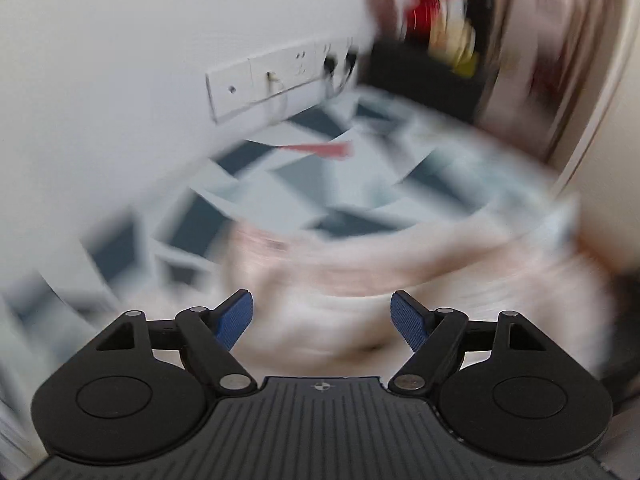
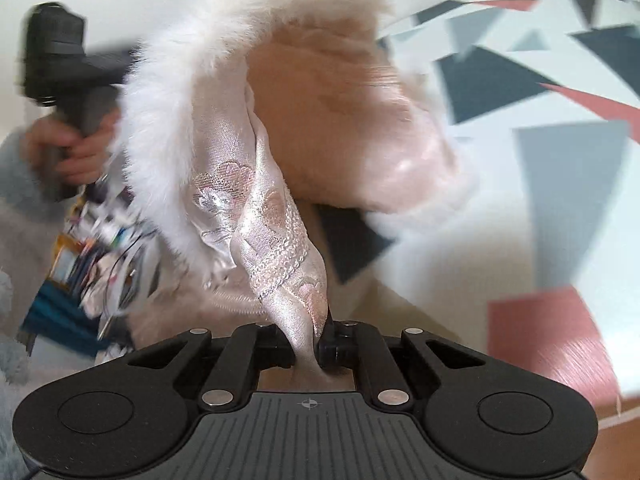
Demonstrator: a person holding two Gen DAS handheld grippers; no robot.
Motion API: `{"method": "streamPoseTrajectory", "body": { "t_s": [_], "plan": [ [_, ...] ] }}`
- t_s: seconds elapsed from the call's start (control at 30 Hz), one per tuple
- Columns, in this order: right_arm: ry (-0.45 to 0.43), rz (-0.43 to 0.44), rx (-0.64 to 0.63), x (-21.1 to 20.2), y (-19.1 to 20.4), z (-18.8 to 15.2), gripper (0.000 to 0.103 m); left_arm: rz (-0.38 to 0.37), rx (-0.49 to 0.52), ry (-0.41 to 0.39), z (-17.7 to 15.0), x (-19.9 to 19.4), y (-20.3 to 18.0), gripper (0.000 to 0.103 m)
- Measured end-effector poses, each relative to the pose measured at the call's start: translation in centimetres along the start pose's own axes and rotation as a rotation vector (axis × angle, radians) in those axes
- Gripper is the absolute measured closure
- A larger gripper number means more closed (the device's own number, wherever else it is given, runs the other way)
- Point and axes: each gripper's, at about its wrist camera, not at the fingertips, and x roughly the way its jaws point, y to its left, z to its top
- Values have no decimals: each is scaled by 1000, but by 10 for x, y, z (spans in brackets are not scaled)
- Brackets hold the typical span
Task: Fold clothes
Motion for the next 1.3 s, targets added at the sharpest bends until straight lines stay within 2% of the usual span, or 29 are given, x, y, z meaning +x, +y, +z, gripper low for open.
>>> {"method": "streamPoseTrajectory", "body": {
  "t_s": [0.07,0.1,0.2,0.23,0.27,0.3,0.37,0.47,0.53,0.57,0.6,0.63,0.7,0.77,1.0,1.1,1.2,1.3],
  "plan": [
    [-29,-31,36,-10,-4,-8,95,1,169,79,-1,30,-11,30],
    [-42,-45,54,-14,-6,-13,94,-37,242,116,-4,42,-17,38],
    [-64,-75,107,-19,-10,-26,94,-113,391,157,-10,64,-40,39],
    [-71,-83,123,-20,-11,-30,94,-123,413,146,-10,69,-46,39],
    [-76,-90,136,-22,-12,-33,94,-137,418,129,-8,72,-52,45],
    [-80,-96,148,-23,-13,-36,94,-155,408,114,-7,74,-57,66],
    [-88,-109,162,-26,-11,-37,94,-188,385,90,-2,70,-69,99],
    [-107,-145,159,-35,-6,-30,94,-198,357,7,3,54,-82,99],
    [-126,-163,165,-40,-2,-21,94,-128,276,-56,6,39,-71,99],
    [-137,-164,169,-44,0,-14,94,-90,198,-86,8,29,-57,99],
    [-153,-154,170,-51,4,-6,94,-54,106,-117,9,18,-40,99],
    [-169,-144,170,-57,7,2,94,-22,-32,-156,8,5,-17,99],
    [-201,-121,151,-70,19,18,95,5,-275,-245,-4,-26,25,99],
    [-239,-76,121,-82,32,36,95,28,-433,-362,-26,-66,55,99],
    [-382,120,1,-113,92,110,96,273,-618,-688,-94,-214,83,99],
    [-441,234,-41,-124,123,144,96,372,-689,-833,-119,-277,84,99],
    [-508,302,-129,-139,159,172,96,457,-695,-974,-139,-335,69,99],
    [-574,367,-226,-158,194,192,96,536,-657,-1096,-154,-384,43,99]
  ]
}}
